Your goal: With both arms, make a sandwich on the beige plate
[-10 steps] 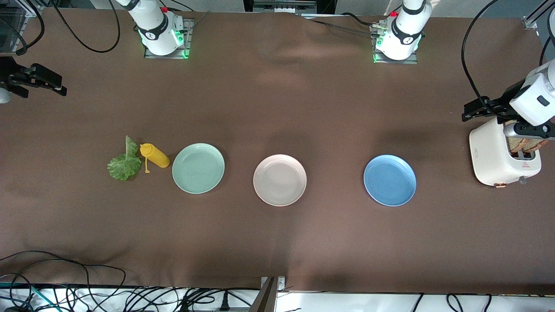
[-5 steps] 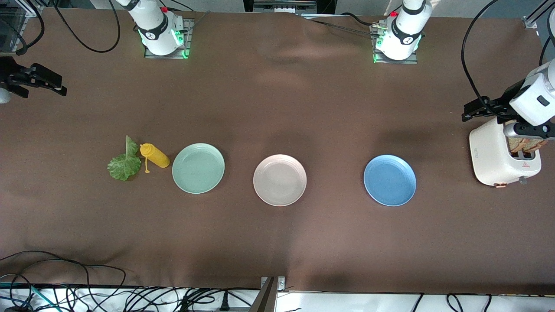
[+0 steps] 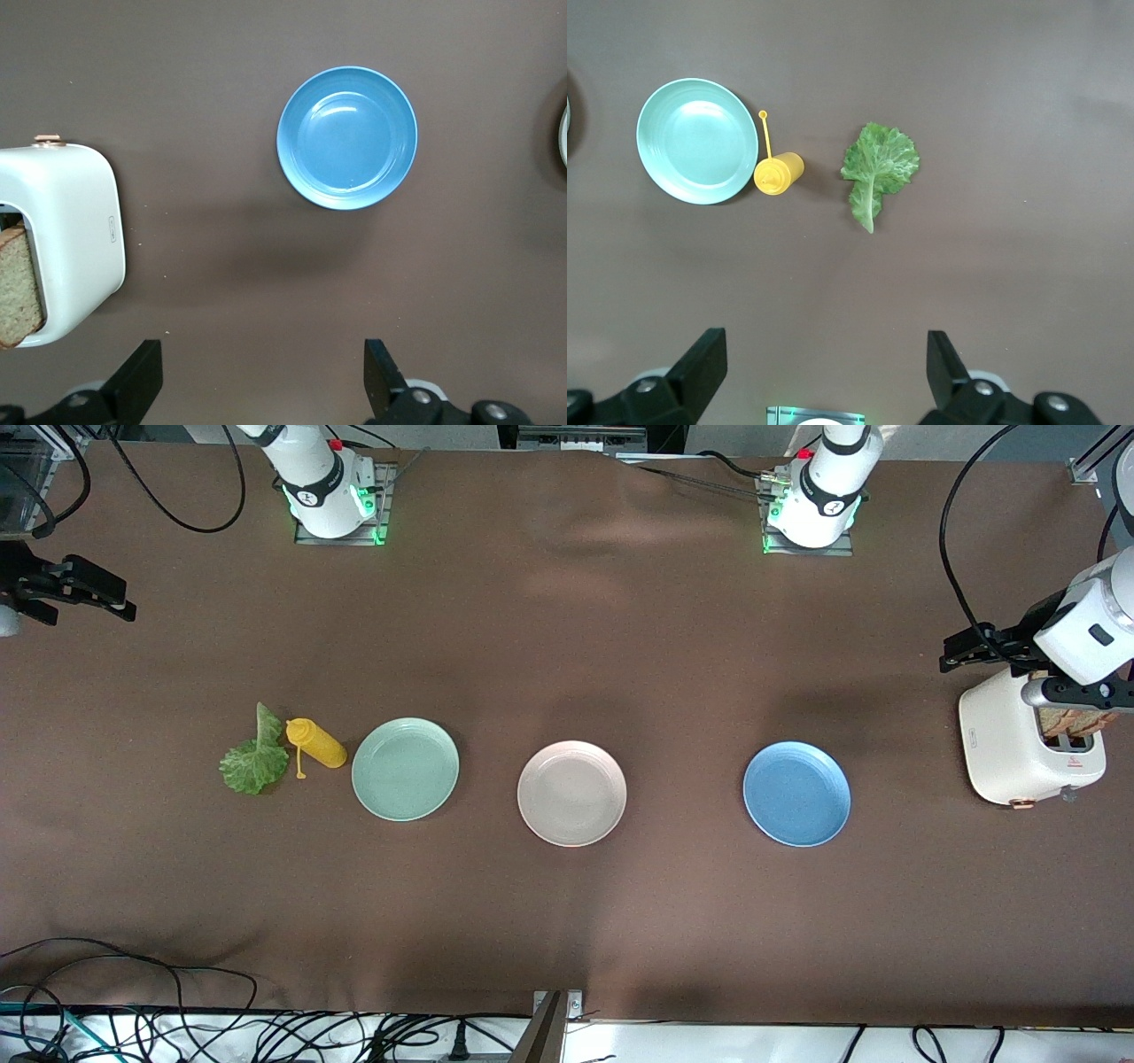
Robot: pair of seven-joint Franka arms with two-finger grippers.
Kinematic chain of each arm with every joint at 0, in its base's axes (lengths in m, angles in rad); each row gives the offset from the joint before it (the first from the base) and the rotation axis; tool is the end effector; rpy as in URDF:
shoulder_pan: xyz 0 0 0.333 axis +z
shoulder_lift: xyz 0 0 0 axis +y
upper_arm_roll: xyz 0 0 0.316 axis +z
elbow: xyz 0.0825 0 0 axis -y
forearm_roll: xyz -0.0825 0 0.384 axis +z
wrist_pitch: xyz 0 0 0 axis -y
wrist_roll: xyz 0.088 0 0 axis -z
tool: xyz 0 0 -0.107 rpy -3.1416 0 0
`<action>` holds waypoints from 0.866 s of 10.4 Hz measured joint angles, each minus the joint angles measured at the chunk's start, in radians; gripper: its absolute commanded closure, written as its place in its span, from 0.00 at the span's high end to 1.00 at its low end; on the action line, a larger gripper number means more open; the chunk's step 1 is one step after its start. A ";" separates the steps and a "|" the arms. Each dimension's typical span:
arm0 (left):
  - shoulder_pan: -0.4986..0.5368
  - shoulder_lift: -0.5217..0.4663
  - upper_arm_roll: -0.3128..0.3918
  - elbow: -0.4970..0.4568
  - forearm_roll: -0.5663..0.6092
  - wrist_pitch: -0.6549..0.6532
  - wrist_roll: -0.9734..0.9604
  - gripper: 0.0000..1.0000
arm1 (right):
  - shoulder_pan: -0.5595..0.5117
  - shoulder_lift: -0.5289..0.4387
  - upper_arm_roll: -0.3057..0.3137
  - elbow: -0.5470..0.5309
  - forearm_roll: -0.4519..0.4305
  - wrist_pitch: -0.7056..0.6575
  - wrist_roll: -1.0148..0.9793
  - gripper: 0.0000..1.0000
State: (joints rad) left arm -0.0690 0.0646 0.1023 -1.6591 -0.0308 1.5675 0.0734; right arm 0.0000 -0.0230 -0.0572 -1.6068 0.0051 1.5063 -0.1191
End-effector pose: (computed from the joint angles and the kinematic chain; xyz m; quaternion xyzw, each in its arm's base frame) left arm 0.5649 0.0140 0.5469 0.9967 -0.0187 -0.0771 0.0162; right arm 0.5388 -0.0306 0.6148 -0.9988 -0.0310 0.0383 0.0066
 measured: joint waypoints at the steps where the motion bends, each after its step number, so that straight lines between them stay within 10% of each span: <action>1: 0.002 0.000 0.001 0.000 0.000 -0.010 0.000 1.00 | 0.000 0.001 0.000 0.000 0.000 0.000 0.000 1.00; 9: 0.020 0.000 0.002 0.011 0.000 -0.013 0.000 1.00 | -0.002 0.003 -0.001 0.000 0.000 0.000 0.000 1.00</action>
State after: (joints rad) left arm -0.0493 0.0643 0.1046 -1.6480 -0.0308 1.5548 0.0734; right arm -0.0017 -0.0196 -0.0584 -1.6068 0.0051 1.5063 -0.1191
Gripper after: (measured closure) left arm 0.000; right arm 0.000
